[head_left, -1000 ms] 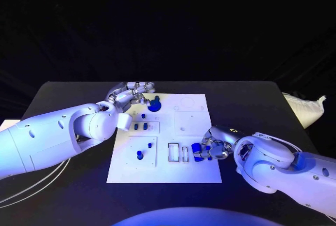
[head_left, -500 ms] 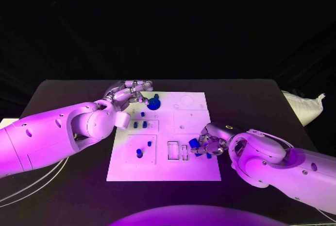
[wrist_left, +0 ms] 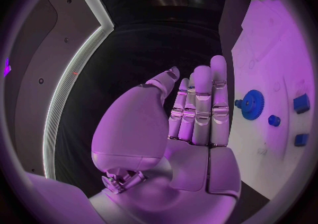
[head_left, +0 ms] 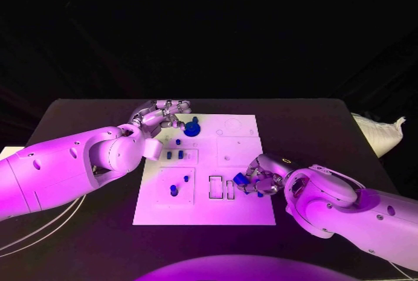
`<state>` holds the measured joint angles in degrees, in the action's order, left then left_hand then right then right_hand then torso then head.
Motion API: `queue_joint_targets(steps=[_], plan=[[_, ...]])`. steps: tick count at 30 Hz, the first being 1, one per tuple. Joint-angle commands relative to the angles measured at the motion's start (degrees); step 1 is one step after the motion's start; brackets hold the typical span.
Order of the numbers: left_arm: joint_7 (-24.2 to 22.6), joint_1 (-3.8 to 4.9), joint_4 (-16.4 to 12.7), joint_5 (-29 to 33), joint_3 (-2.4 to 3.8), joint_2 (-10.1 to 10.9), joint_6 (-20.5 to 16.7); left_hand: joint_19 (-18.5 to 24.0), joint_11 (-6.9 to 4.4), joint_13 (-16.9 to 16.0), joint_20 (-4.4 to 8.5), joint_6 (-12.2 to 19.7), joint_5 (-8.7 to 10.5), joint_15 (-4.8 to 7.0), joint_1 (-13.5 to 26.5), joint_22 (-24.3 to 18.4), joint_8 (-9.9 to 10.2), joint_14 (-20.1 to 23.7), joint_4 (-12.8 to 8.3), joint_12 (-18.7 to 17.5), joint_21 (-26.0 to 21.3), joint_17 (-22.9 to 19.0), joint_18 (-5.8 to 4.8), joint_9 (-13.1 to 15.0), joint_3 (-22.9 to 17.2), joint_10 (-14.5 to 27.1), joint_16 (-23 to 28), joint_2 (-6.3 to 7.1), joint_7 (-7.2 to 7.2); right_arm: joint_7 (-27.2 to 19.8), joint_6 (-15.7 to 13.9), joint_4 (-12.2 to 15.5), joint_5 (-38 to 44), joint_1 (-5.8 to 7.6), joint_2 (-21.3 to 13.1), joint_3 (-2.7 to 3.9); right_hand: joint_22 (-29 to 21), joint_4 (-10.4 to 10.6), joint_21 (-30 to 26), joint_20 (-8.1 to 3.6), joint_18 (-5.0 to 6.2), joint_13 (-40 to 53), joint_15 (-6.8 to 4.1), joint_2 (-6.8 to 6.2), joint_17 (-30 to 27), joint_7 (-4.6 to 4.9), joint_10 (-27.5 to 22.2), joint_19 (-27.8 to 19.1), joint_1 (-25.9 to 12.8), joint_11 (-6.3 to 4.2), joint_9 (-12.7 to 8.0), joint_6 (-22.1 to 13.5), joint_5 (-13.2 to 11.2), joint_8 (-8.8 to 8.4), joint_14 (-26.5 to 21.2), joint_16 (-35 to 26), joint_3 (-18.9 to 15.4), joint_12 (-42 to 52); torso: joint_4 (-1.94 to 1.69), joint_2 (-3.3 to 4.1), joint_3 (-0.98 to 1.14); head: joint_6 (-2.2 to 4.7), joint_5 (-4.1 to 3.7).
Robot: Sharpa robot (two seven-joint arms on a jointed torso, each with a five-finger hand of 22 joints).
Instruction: Assemble the parts on the task board
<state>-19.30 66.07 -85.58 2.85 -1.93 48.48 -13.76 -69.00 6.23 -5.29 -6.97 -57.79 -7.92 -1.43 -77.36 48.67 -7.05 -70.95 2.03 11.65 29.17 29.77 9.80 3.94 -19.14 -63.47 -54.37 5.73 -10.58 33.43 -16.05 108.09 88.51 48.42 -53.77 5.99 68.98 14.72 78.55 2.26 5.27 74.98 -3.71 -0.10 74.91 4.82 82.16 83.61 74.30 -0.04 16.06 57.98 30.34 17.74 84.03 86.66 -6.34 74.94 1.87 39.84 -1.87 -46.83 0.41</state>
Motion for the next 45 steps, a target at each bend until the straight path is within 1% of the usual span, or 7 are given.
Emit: queue_joint_targets(steps=[1,7,13,17,22,28,45], plan=[[-0.2,0.0,-0.1,-0.5,0.03,-0.1,1.2,-0.1,0.07,-0.1,-0.05,0.6,0.01,0.11,-0.7,-0.1,-0.4,0.5,-0.2,0.3,-0.3,-0.1,0.62,0.0,0.1,0.5,0.2,0.0,-0.03,0.6,-7.0,1.7,-4.5,-0.13,-0.4,0.15,0.1,0.5,0.1,-0.62,-1.18,2.0,-0.55,2.06,9.5,-0.54,-0.1,0.0,2.5,-0.27,1.5,0.2,1.5,0.84,4.8,0.2,0.4,-0.3,-0.16,0.02,0.0,0.07,0.1],[-0.3,0.0,-0.1,-0.5,0.03,-0.2,1.2,-0.1,0.07,-0.1,-0.04,0.6,-0.01,0.11,-0.9,-0.1,-0.4,0.5,-0.2,0.3,-0.3,-0.1,0.62,0.0,0.0,0.5,0.2,-0.1,-0.03,0.7,-9.6,3.8,-6.1,0.15,-0.9,0.51,0.3,0.9,0.2,-0.67,-1.21,2.1,-0.61,1.88,9.6,-0.64,0.0,0.1,2.2,-0.34,1.8,0.4,1.7,1.07,4.8,0.3,0.4,-0.3,-0.23,-0.01,-0.07,0.14,0.21],[-0.3,-0.02,-0.1,-0.5,0.03,-0.2,1.4,-0.2,0.05,-0.1,-0.02,0.6,-0.04,0.14,-1.3,-0.1,-0.5,0.6,-0.5,0.5,-0.3,-0.2,0.64,0.0,-0.1,0.6,0.1,-0.19,-0.03,0.5,-9.6,4.1,-6.8,0.23,-0.1,0.6,0.4,1.1,0.3,-0.69,-1.25,2.2,-0.64,1.86,9.7,-0.69,0.1,0.1,2.0,-0.38,1.9,0.5,1.9,1.16,4.9,0.3,0.5,-0.2,-0.16,0.05,-0.05,0.23,0.44],[-0.3,-0.2,0.0,-0.5,0.03,-0.4,1.5,-0.2,0.05,-0.1,-0.02,0.6,-0.04,0.14,-1.3,-0.1,-0.5,0.6,-0.5,0.5,-0.3,-0.2,0.64,0.0,-0.1,0.6,0.1,-0.19,-0.03,0.4,-8.3,3.8,-7.4,0.23,1.1,0.61,0.5,1.4,0.4,-0.73,-1.26,2.2,-0.67,1.84,9.7,-0.72,0.1,0.2,1.7,-0.41,2.1,0.5,2.1,1.24,4.9,0.4,0.5,-0.2,-0.24,0.04,-0.02,0.33,0.49],[-0.3,-0.37,0.1,-0.5,0.03,-0.6,1.6,-0.2,0.05,-0.1,-0.02,0.6,-0.04,0.14,-1.3,-0.1,-0.5,0.6,-0.5,0.5,-0.3,-0.2,0.64,0.0,-0.1,0.6,0.1,-0.19,-0.03,0.7,-5.3,3.1,-8.2,0.23,2.9,0.59,0.4,1.9,0.3,-0.75,-1.24,1.8,-0.7,1.3,9.6,-0.85,0.0,0.1,-1.8,-0.47,2.9,1.0,3.3,1.65,4.8,0.2,-0.8,-1.0,-0.37,0.05,-0.15,0.25,0.48],[-0.3,-0.44,0.1,-0.5,0.03,-0.6,1.6,-0.2,0.05,-0.1,-0.02,0.6,-0.04,0.14,-1.3,-0.1,-0.5,0.6,-0.5,0.5,-0.3,-0.2,0.64,0.0,-0.1,0.6,0.1,-0.19,-0.03,1.2,-2.3,1.7,-8.7,0.22,5.0,0.47,0.2,1.9,0.1,-0.87,-1.18,1.4,-0.86,1.56,9.3,-1.09,-0.2,0.0,-3.2,-0.66,3.5,1.5,2.5,2.02,4.8,0.1,-1.2,-1.7,-0.39,0.1,-0.11,0.16,0.63],[-0.3,-0.46,0.1,-0.5,0.03,-0.7,1.6,-0.2,0.05,-0.1,-0.02,0.6,-0.04,0.14,-1.3,-0.1,-0.5,0.6,-0.5,0.5,-0.3,-0.2,0.64,0.0,-0.1,0.6,0.1,-0.19,-0.03,1.8,0.3,0.2,-8.0,0.18,6.5,0.33,0.4,1.9,0.2,-1.15,-1.23,1.1,-1.15,2.15,9.4,-1.46,-0.1,0.1,-5.1,-0.98,4.9,1.8,0.2,2.56,4.8,0.1,-1.9,-2.3,-0.39,0.15,-0.09,-0.08,0.97]])
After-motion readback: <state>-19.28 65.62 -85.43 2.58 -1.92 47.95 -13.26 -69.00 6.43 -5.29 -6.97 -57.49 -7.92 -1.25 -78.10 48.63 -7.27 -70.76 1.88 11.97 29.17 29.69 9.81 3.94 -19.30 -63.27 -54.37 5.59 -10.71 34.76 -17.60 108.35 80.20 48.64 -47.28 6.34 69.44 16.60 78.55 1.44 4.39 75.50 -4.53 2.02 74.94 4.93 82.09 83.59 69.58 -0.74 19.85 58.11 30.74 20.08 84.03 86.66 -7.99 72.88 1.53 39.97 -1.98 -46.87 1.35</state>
